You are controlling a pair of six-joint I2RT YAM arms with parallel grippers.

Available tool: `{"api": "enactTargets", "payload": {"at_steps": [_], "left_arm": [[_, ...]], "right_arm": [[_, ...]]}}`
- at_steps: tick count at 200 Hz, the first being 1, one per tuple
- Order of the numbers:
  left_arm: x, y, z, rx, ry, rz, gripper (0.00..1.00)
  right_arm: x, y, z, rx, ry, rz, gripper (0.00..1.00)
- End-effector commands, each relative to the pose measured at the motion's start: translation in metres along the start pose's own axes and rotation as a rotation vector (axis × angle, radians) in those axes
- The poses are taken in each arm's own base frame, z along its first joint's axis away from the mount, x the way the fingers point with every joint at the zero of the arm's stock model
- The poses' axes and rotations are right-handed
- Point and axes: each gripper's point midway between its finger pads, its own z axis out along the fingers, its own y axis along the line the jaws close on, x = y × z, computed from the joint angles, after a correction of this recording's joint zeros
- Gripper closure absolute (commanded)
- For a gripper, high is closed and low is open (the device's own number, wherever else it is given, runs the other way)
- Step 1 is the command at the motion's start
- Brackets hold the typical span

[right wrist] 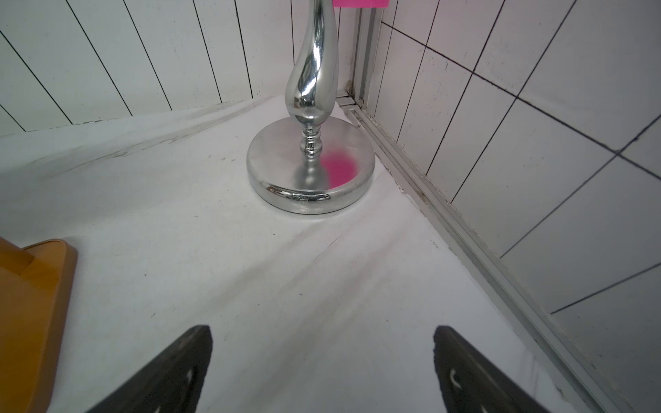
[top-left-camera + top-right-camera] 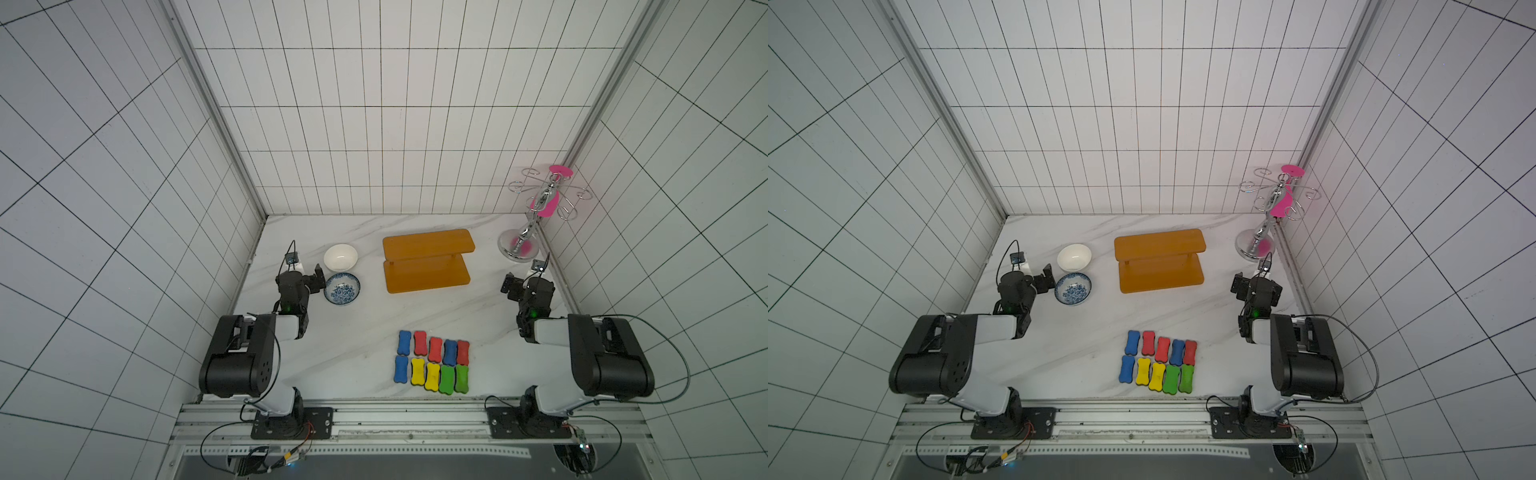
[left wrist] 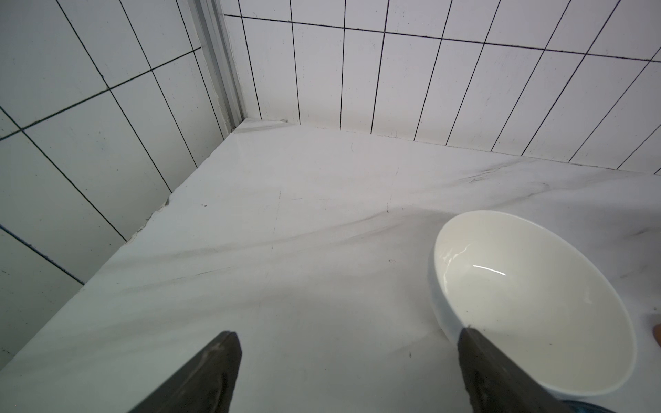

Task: Remove the whiteboard erasers from the shelf
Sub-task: Reset both arms

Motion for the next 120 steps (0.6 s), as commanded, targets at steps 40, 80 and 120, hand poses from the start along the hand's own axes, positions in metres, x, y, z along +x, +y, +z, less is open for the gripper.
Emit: {"api": "enactTargets", "payload": {"at_steps": [40, 80, 120], "left_arm": [[-0.003, -0.001, 0.002, 0.049, -0.008, -0.02, 0.02], [-0.002, -0.008, 0.0, 0.097, -0.006, -0.007, 0.02], [-0.003, -0.01, -0.004, 0.102, -0.026, 0.009, 0.03]], "right_arm": [[-0.002, 0.021, 0.004, -0.14, 0.025, -0.03, 0.01], [-0.001, 0.025, 0.004, -0.193, 0.032, -0.021, 0.01], [-0.002, 0.024, 0.002, -0.192, 0.028, -0.027, 0.01]]}}
